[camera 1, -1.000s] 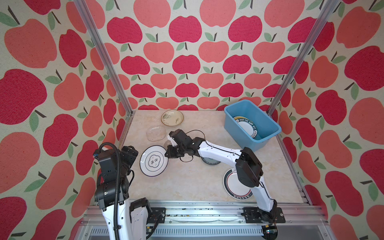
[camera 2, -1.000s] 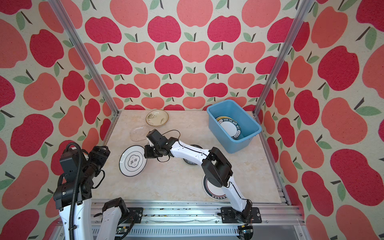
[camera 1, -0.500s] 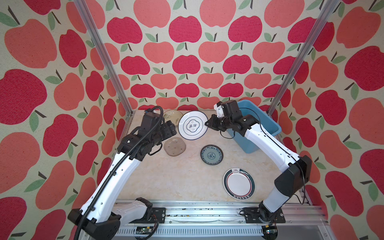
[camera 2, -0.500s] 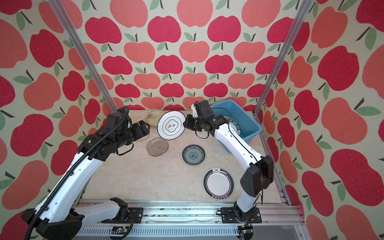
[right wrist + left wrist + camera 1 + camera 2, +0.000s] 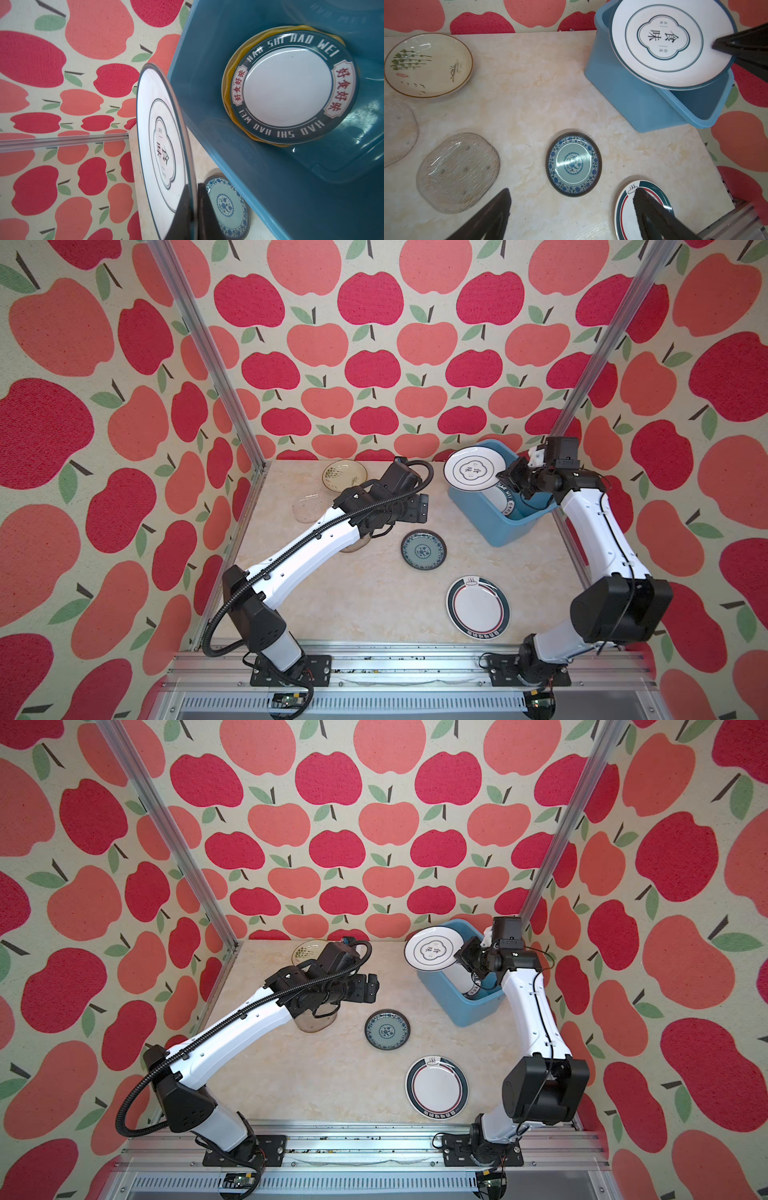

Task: Place the plates into the plastic bin on the countertop
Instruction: 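Carry the white dark-rimmed plate over the blue bin with the right gripper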

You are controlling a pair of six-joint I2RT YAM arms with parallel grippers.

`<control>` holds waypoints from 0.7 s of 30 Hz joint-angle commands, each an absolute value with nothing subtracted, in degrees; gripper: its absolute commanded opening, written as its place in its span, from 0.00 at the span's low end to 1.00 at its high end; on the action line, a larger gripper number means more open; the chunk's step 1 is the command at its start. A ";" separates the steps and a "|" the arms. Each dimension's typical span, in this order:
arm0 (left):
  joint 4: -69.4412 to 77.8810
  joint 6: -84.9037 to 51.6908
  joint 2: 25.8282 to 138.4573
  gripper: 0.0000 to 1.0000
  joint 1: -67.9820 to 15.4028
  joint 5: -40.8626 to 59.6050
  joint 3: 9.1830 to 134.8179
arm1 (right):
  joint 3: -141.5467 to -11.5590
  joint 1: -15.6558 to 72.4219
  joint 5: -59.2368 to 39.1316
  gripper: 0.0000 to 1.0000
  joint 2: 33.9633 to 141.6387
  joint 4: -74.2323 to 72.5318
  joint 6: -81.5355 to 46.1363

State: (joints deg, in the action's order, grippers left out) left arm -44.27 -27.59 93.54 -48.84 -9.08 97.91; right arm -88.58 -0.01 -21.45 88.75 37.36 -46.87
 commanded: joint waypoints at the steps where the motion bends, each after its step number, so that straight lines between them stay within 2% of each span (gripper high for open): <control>1: -42.52 -24.89 95.44 0.96 -50.41 -7.51 99.95 | -87.25 -3.30 -25.36 0.00 88.08 32.71 -51.51; 9: -43.33 -20.42 102.26 0.97 -55.88 -6.71 104.88 | -84.71 -6.62 -21.60 0.00 92.08 28.31 -57.92; 21: -39.26 -16.53 103.66 0.97 -56.07 -2.68 103.47 | -79.60 -7.52 -15.02 0.00 94.29 24.73 -65.68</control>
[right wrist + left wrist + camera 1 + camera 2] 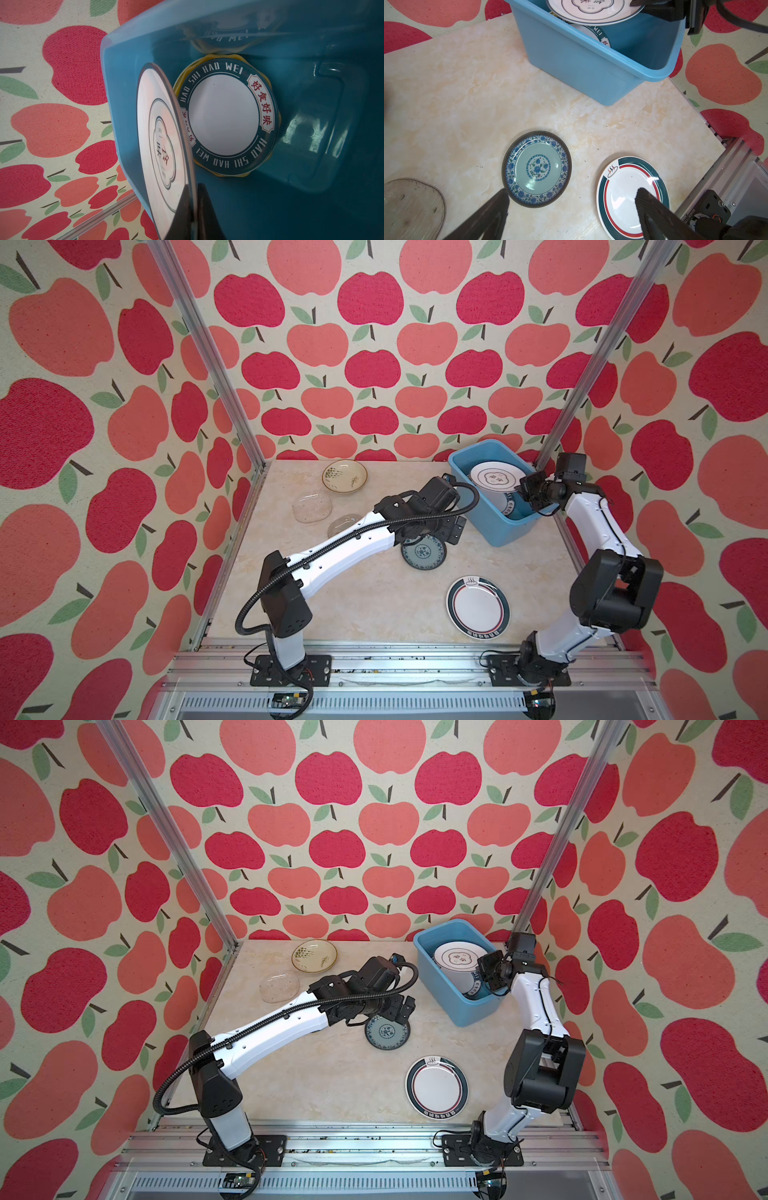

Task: Place the plates into the plastic bin on the countertop
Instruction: 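Carry the white dark-rimmed plate over the blue bin with the right gripper, then lower the white plate into the bin onto the stacked plates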

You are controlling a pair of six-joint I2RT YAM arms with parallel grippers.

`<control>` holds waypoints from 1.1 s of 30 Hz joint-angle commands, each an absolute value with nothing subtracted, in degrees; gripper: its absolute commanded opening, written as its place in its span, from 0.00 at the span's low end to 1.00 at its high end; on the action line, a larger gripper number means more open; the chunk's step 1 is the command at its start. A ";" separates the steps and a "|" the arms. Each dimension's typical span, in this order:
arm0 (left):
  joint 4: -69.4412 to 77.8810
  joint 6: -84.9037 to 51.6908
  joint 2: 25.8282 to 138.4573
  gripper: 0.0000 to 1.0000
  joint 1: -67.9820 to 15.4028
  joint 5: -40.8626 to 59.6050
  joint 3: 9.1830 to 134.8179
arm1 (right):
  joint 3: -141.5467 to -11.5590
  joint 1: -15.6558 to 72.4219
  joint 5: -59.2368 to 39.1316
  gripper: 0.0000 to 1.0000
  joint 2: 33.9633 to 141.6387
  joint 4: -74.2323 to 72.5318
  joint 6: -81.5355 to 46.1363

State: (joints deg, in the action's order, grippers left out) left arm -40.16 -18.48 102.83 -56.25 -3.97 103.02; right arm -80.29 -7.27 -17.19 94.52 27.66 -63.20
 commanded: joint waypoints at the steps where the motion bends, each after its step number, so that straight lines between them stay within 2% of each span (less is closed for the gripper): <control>1: -39.60 -16.43 104.02 0.97 -56.07 -2.64 103.76 | -79.38 -7.49 -14.79 0.00 94.44 24.55 -65.93; 17: -42.45 -17.73 104.72 0.97 -56.86 -3.03 104.24 | -79.63 -7.52 -10.74 0.04 98.58 26.45 -66.45; 28: -42.89 -18.11 105.18 0.97 -56.87 -3.70 104.61 | -79.45 -7.09 -8.19 0.11 100.54 27.31 -66.13; 33: -43.33 -17.67 105.37 0.97 -56.87 -3.87 104.51 | -79.72 -6.42 -6.64 0.18 100.77 28.46 -65.97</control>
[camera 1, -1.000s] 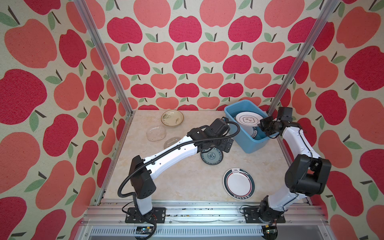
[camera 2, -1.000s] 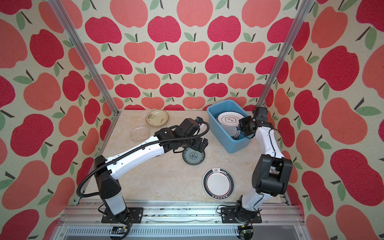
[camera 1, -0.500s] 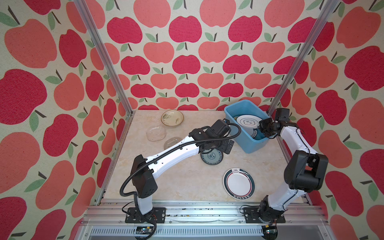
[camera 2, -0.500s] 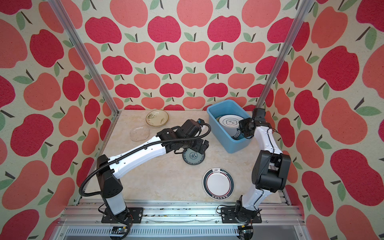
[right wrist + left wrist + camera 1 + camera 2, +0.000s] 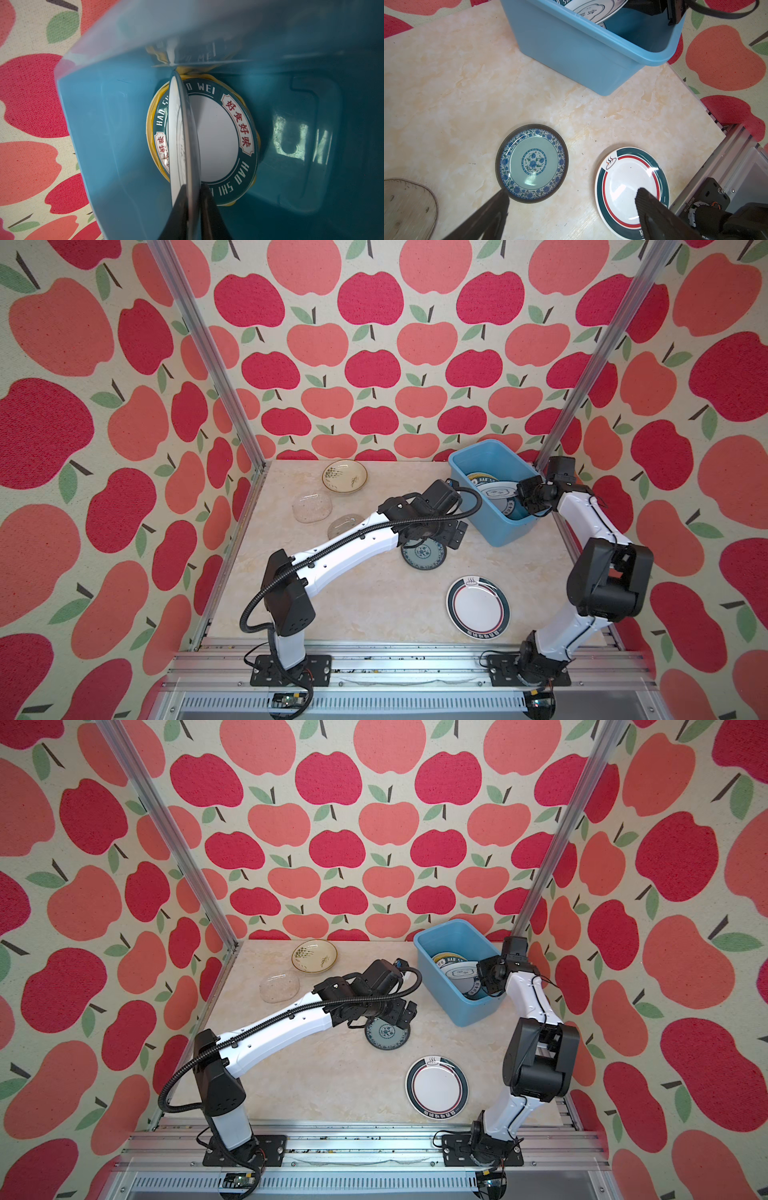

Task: Place the plates into the plastic bin on the countertop
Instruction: 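Lower the white plate into the bin onto the stacked plates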

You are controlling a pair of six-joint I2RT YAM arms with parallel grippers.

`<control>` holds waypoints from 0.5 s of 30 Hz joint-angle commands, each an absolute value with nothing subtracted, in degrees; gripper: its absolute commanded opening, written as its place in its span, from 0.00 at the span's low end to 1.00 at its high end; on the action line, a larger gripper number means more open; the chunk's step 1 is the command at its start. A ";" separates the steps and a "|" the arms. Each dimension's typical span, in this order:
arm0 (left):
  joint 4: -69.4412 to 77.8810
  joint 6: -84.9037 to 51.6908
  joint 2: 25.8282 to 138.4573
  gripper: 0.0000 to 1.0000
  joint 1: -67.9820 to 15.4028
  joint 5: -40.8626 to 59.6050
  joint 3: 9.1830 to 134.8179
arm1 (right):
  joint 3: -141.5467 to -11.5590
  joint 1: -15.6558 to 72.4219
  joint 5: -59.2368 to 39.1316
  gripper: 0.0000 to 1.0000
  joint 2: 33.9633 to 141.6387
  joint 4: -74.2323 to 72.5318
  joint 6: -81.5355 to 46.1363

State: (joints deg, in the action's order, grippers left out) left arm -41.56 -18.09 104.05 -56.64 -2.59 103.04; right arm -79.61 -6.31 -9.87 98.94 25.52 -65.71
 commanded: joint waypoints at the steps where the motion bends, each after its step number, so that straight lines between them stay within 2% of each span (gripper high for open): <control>1: -43.48 -17.62 105.34 0.97 -56.82 -3.87 104.58 | -79.73 -6.37 -6.55 0.19 100.80 28.64 -65.93; 15: -44.21 -18.28 104.66 0.97 -56.87 -5.19 104.41 | -79.76 -5.75 -7.65 0.34 103.19 30.22 -64.88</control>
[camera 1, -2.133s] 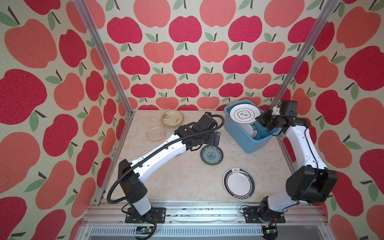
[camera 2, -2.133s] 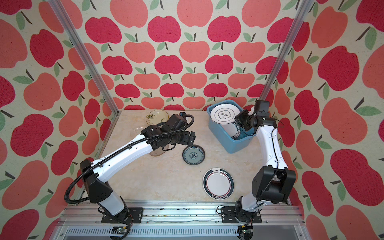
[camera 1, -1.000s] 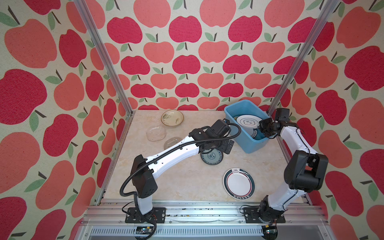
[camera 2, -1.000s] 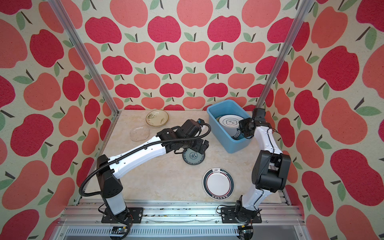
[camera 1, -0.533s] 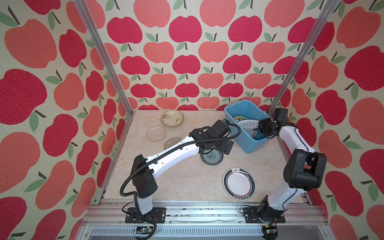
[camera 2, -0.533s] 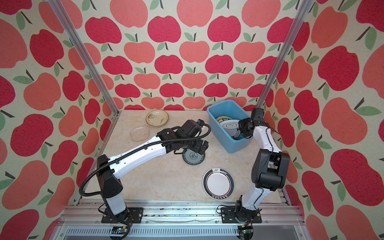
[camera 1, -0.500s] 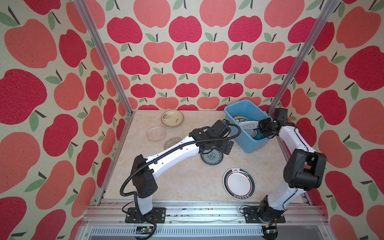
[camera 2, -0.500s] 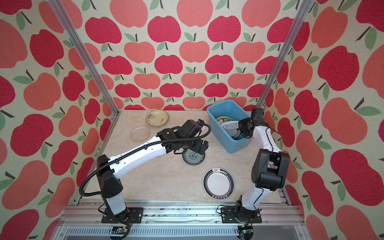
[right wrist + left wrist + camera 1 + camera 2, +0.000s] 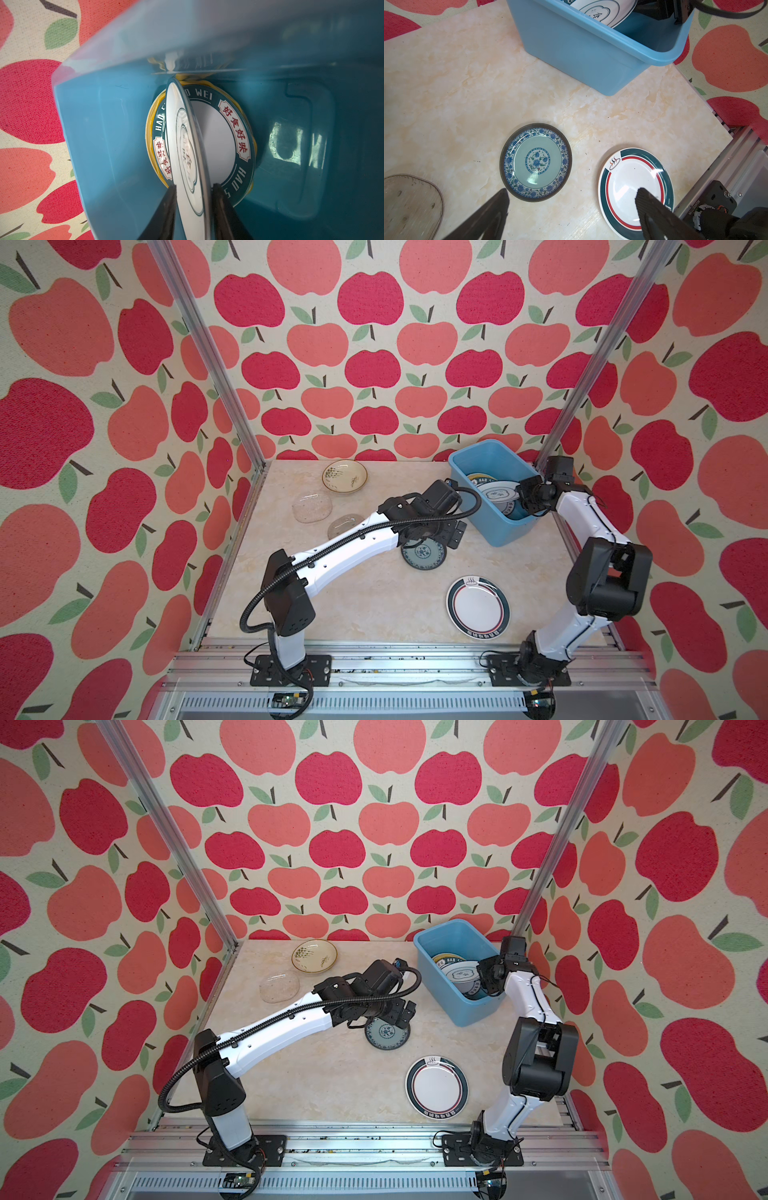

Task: Place the plates into the plastic bin on the countertop
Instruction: 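Lower the white plate into the bin onto the stacked plates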

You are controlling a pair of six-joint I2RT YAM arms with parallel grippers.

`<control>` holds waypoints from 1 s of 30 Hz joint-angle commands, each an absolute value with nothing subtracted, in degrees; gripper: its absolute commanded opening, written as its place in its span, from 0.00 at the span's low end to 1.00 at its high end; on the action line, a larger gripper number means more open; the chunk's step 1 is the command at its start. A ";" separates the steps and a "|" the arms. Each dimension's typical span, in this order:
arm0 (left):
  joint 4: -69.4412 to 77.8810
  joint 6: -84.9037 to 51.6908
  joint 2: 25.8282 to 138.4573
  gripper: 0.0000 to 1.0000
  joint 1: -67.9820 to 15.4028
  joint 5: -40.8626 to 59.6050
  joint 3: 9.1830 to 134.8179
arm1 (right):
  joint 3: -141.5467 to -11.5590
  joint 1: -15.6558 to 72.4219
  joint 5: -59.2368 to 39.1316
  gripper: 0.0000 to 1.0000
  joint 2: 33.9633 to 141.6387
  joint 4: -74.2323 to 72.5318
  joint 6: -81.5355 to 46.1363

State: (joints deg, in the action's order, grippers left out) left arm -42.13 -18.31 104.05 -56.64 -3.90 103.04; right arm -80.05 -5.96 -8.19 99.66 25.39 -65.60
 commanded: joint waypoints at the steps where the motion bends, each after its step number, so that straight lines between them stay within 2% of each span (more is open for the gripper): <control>1: -44.21 -18.36 104.72 0.97 -56.87 -5.19 104.41 | -79.93 -5.73 -7.91 0.34 103.66 30.49 -64.40; 10: -44.19 -18.35 105.42 0.97 -56.61 -4.88 104.33 | -79.74 -5.15 -8.48 0.40 106.34 31.02 -62.11; 17: -44.03 -18.46 106.04 0.97 -56.34 -4.57 104.46 | -82.32 -4.83 -7.52 0.59 107.23 34.08 -57.31; 30: -43.69 -20.11 105.36 0.97 -56.40 -4.66 102.73 | -88.16 -3.88 -5.72 0.69 104.81 39.45 -50.41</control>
State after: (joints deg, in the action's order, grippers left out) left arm -43.05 -18.72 105.45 -56.58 -4.05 103.02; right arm -86.48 -4.78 -5.82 104.77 33.45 -53.15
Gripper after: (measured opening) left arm 0.973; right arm 0.689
